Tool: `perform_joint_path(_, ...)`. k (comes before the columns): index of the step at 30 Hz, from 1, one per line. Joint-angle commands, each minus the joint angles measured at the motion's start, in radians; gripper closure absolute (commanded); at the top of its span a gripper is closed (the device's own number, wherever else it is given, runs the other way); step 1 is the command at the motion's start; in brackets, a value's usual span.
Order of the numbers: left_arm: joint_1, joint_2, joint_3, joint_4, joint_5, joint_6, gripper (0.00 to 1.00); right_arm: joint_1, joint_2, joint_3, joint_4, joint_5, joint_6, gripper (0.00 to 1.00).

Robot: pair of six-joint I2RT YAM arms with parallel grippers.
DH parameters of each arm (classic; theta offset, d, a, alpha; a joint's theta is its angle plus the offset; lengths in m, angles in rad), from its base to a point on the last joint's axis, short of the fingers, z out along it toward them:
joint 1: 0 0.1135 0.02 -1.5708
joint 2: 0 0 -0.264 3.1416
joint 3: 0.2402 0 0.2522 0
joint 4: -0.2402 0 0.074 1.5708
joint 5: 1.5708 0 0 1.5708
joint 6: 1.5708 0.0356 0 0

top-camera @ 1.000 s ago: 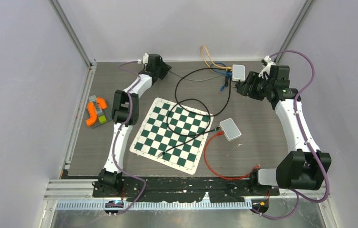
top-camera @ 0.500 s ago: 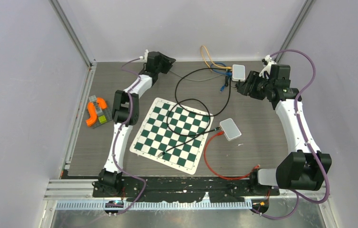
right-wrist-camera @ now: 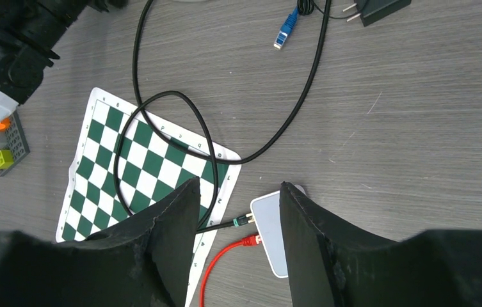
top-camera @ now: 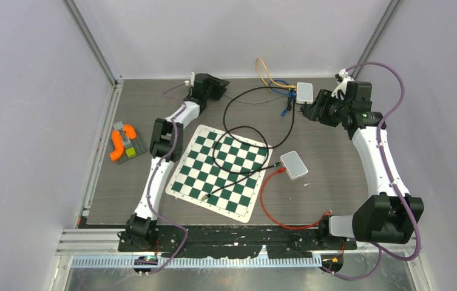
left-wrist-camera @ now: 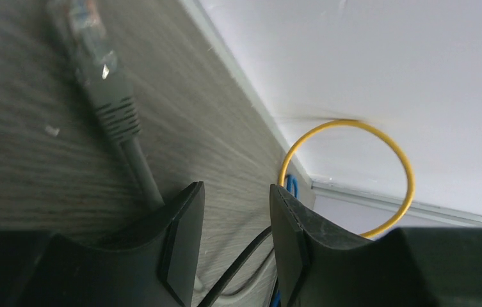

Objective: Insert the plug into the switch port
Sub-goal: Pick up the connector from the center of the board.

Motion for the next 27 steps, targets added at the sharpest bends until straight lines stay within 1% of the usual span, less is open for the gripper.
perform_joint_path(1,-0.021,-0.023,-0.015,-0.032,0.025,-0.042,0.56,0.005,-0.053,0.080,0.007,-0.009,-0.003,0.44)
perform_joint_path(4,-0.021,-0.045,-0.052,-0.043,0.046,-0.035,0.60,0.005,-0.070,0.093,-0.001,-0.018,-0.001,0.44)
perform_joint_path(6,-0.021,-0.068,-0.060,-0.094,0.045,0.001,0.60,0.004,-0.085,0.098,-0.007,-0.020,-0.002,0.44)
perform_joint_path(9,-0.020,-0.109,-0.064,-0.219,0.020,0.069,0.60,0.004,-0.112,0.102,-0.020,-0.023,-0.008,0.44)
perform_joint_path(13,-0.019,-0.164,-0.065,-0.368,-0.019,0.201,0.61,0.004,-0.145,0.106,-0.037,-0.024,-0.013,0.44)
perform_joint_path(15,-0.019,-0.183,-0.038,-0.471,-0.046,0.283,0.63,0.004,-0.164,0.109,-0.044,-0.026,-0.015,0.44)
perform_joint_path(17,-0.017,-0.198,-0.017,-0.551,-0.078,0.331,0.63,0.004,-0.186,0.116,-0.047,-0.028,-0.011,0.44)
perform_joint_path(23,-0.003,-0.238,-0.045,-0.627,-0.086,0.393,0.63,0.004,-0.236,0.134,-0.048,-0.023,-0.008,0.43)
perform_joint_path(27,0.009,-0.291,-0.120,-0.670,-0.128,0.413,0.63,0.004,-0.259,0.132,-0.057,-0.029,-0.004,0.43)
